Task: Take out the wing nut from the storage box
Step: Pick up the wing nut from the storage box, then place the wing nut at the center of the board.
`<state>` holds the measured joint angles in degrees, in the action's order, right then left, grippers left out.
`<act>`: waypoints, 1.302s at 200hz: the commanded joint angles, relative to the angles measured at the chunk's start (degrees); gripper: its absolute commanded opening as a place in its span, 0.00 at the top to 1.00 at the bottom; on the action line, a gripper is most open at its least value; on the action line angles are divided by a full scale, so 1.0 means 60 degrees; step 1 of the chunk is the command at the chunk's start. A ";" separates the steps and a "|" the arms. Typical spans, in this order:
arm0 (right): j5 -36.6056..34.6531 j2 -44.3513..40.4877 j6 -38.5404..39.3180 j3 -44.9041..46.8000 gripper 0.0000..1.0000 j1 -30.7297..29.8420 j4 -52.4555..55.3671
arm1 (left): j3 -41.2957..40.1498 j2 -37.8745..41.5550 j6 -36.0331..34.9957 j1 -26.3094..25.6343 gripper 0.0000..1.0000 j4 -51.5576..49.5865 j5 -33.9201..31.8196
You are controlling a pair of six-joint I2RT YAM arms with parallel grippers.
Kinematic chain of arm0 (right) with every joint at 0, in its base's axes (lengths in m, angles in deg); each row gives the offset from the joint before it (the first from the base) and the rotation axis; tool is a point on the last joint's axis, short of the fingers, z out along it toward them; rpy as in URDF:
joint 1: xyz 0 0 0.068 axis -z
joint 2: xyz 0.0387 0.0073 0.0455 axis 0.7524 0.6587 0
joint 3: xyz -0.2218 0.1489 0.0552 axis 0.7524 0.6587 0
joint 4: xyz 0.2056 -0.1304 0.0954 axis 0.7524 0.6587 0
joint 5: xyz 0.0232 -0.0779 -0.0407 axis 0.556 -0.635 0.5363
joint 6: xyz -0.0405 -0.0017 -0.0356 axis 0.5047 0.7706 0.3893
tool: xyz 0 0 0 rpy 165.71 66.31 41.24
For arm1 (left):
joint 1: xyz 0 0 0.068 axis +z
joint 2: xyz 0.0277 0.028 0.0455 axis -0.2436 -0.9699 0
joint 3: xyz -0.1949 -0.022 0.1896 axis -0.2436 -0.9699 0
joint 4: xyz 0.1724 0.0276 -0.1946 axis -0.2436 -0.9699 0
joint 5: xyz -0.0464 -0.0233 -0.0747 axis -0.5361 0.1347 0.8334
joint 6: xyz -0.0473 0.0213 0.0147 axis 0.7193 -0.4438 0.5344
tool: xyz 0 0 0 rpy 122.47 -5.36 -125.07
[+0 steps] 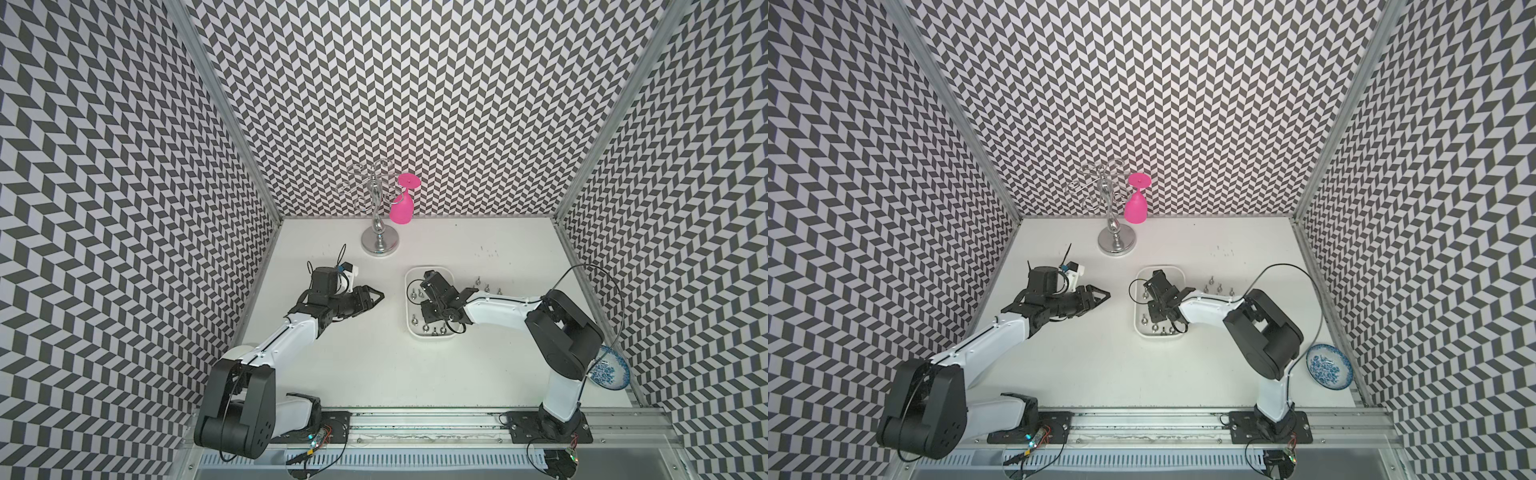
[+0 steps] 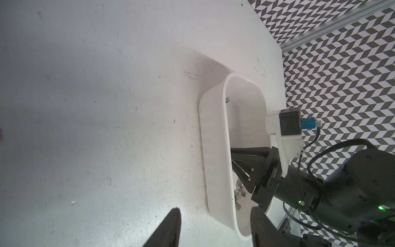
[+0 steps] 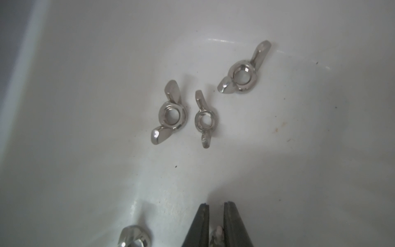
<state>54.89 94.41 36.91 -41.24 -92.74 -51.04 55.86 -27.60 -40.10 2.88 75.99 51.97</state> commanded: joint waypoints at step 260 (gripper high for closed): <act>-0.0855 -0.0279 -0.0180 -0.1377 1.00 0.4904 -0.0240 | 0.3058 -0.1957 0.0940 -0.4391 0.44 0.1393 -0.0866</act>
<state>50.04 90.34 36.82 -49.50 -66.21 -49.79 70.89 -35.62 -35.13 -19.50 81.04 48.00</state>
